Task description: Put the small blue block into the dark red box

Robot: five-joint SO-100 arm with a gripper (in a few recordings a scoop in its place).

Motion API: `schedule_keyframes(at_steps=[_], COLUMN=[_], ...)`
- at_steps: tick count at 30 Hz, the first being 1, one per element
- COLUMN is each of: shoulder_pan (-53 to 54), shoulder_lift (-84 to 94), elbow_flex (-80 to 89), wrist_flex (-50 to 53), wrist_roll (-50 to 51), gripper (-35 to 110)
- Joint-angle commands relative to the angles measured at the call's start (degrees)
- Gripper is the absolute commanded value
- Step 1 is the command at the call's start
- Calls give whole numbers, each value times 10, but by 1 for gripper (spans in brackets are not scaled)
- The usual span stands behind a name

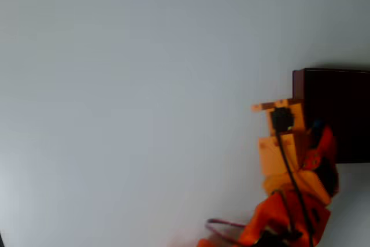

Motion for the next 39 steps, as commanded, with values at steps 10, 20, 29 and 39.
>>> schedule_keyframes(at_steps=[10, 20, 29, 39], shoulder_pan=[41, -50, -280, -558], shoulder_lift=[-323, 236, 541, 541], elbow_flex=[-143, 35, 101, 194], wrist_flex=[-27, 245, 479, 489], wrist_roll=[-73, -98, -154, -278], gripper=[22, 14, 0, 0])
